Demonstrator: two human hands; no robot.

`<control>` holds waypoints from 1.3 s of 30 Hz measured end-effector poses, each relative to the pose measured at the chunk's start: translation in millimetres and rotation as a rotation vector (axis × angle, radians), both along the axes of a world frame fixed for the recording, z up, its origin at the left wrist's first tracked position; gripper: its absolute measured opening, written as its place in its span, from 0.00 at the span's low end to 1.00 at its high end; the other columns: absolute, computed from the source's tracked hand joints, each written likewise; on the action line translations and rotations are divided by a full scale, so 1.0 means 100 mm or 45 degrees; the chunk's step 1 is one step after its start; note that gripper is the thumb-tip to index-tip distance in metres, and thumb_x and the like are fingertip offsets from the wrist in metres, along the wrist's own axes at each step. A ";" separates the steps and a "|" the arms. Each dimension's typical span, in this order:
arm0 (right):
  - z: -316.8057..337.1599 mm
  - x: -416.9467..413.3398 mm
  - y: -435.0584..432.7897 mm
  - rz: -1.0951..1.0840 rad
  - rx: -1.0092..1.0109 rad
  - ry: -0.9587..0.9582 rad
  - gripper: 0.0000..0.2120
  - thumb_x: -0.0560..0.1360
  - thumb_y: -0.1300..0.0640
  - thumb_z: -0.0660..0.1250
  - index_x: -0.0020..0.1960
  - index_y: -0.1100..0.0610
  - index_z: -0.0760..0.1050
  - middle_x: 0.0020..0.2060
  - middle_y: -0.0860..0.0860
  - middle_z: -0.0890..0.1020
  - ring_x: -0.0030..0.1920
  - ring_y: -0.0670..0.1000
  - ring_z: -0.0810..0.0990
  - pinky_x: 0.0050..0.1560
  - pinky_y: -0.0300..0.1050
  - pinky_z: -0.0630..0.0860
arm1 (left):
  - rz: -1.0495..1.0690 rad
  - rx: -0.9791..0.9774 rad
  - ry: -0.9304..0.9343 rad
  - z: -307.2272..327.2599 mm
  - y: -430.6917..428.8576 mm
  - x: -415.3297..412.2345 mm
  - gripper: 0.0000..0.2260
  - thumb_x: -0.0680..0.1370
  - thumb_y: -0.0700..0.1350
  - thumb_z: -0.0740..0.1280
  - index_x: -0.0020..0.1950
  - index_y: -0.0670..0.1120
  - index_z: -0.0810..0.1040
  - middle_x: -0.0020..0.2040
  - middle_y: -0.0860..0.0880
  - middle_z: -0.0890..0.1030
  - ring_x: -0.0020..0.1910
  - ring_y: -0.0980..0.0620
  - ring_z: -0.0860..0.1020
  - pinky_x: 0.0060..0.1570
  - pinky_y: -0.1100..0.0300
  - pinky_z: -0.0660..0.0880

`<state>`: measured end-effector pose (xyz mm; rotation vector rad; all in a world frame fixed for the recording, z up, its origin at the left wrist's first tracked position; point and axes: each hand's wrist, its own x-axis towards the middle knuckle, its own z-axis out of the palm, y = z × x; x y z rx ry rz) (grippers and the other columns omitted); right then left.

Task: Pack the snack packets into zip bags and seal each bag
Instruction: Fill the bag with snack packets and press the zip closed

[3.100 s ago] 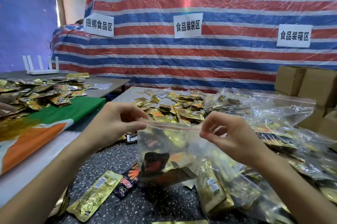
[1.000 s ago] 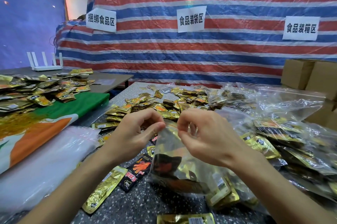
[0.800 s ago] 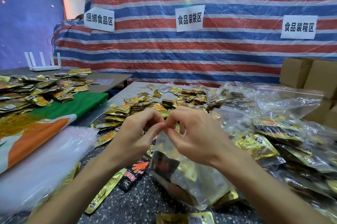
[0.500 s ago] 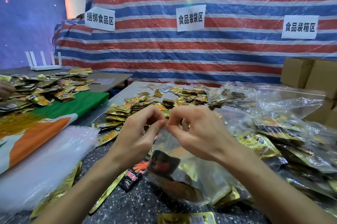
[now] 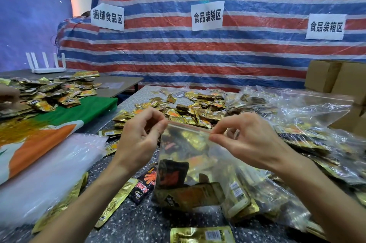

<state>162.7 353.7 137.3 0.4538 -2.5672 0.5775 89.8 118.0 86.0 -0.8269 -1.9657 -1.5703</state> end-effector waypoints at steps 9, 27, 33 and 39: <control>-0.05 0.03 0.35 0.017 -0.060 -0.089 0.05 0.74 0.48 0.71 0.42 0.45 0.85 0.34 0.45 0.84 0.36 0.47 0.79 0.40 0.51 0.78 | 0.063 0.042 -0.024 -0.02 -0.09 -0.09 0.08 0.80 0.35 0.66 0.42 0.44 0.77 0.38 0.47 0.77 0.37 0.44 0.75 0.37 0.49 0.73; -0.19 0.09 0.42 0.042 -0.305 0.099 0.09 0.71 0.45 0.74 0.36 0.48 0.82 0.30 0.46 0.82 0.31 0.47 0.78 0.34 0.52 0.78 | 0.050 0.099 -0.102 -0.06 -0.10 -0.14 0.11 0.80 0.35 0.66 0.41 0.48 0.78 0.36 0.49 0.79 0.37 0.53 0.76 0.40 0.48 0.74; -0.62 0.03 0.23 0.082 -0.673 -0.389 0.32 0.63 0.33 0.76 0.62 0.43 0.72 0.52 0.39 0.80 0.51 0.39 0.81 0.51 0.37 0.81 | -0.094 0.259 -0.308 -0.12 -0.02 -0.11 0.14 0.83 0.40 0.61 0.40 0.54 0.78 0.41 0.39 0.83 0.42 0.42 0.84 0.49 0.46 0.79; -0.98 -0.06 -0.02 0.017 -0.362 -0.582 0.09 0.72 0.50 0.77 0.50 0.45 0.80 0.48 0.28 0.77 0.48 0.27 0.74 0.48 0.29 0.69 | -0.261 0.413 -0.459 -0.11 0.18 -0.10 0.08 0.83 0.39 0.59 0.45 0.44 0.74 0.36 0.42 0.83 0.36 0.44 0.84 0.38 0.55 0.82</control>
